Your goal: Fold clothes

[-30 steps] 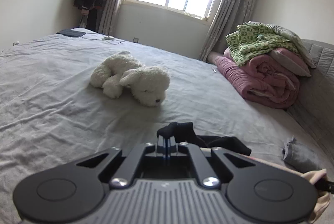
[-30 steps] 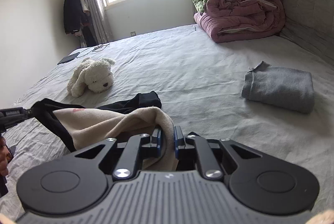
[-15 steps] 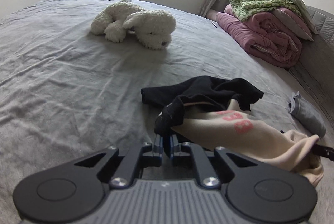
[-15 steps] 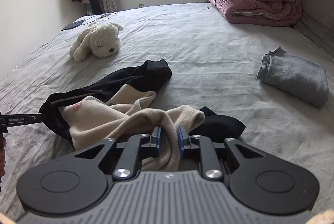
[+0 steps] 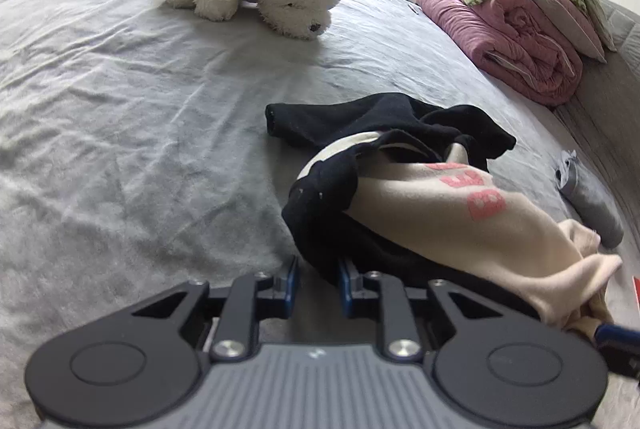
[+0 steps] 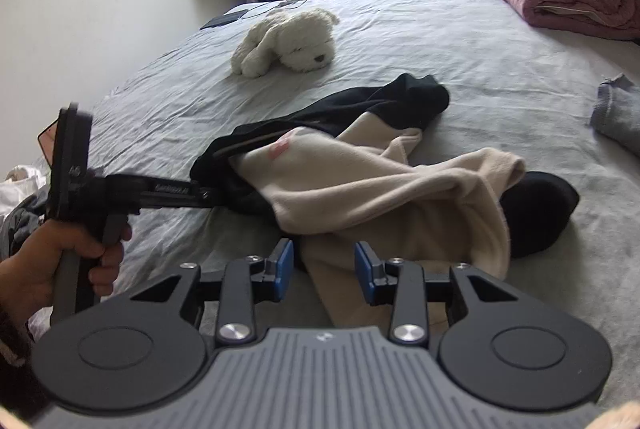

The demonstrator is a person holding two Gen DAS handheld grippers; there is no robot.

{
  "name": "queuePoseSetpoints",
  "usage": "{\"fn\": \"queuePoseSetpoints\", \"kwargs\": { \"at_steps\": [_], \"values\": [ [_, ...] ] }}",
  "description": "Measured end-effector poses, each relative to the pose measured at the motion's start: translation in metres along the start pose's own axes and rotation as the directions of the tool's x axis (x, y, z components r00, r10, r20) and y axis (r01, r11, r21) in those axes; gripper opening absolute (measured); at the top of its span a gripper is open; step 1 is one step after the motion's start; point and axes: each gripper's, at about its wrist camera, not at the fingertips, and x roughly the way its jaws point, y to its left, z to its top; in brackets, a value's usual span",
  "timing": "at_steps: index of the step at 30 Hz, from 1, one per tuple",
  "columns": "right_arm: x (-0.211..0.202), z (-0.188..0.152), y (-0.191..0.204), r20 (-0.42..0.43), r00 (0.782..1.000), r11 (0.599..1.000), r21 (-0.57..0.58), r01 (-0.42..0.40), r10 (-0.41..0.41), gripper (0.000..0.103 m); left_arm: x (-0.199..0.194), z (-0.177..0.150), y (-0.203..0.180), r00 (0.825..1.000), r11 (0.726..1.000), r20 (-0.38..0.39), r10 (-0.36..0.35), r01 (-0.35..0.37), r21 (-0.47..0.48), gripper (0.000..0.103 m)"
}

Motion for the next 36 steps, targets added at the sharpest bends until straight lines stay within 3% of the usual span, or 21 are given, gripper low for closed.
{"fn": "queuePoseSetpoints", "kwargs": {
  "at_steps": [7,10,14,19,21,23,30,36],
  "values": [
    [0.037,-0.016,0.031,-0.078,0.996,0.995,-0.094,-0.047,0.040,0.037,0.003,0.001,0.002,0.999,0.999,0.036,-0.010,0.012,-0.042,0.020],
    [0.051,-0.022,0.037,-0.082,0.997,0.989,-0.144,-0.007,-0.005,0.037,0.004,0.002,0.004,0.999,0.998,0.049,-0.015,0.018,-0.059,0.016],
    [0.067,-0.028,0.036,-0.061,0.994,0.977,-0.198,0.075,-0.088,0.037,0.005,0.004,0.006,0.998,0.997,0.061,-0.021,0.025,-0.077,0.013],
    [0.075,-0.030,0.035,0.010,0.994,0.972,-0.209,0.106,-0.106,0.034,0.007,0.005,0.006,0.996,0.996,0.080,-0.027,0.034,-0.081,0.004],
    [0.076,-0.031,0.037,0.037,0.992,0.965,-0.227,0.128,-0.123,0.028,0.004,0.006,0.004,0.995,0.997,0.095,-0.031,0.037,-0.064,0.002],
    [0.076,-0.029,0.036,0.050,0.991,0.966,-0.222,0.135,-0.127,0.008,0.000,0.006,0.000,0.993,0.998,0.116,-0.036,0.041,-0.045,0.002],
    [0.043,-0.004,0.027,0.129,0.991,0.995,-0.089,0.044,-0.032,0.006,-0.029,0.017,-0.009,0.966,0.997,0.245,-0.079,0.081,0.003,0.002],
    [0.002,0.026,0.010,0.255,0.966,0.997,0.047,-0.055,0.041,0.006,-0.054,0.028,-0.012,0.931,0.989,0.336,-0.141,0.145,0.012,0.002]
  ]
}}
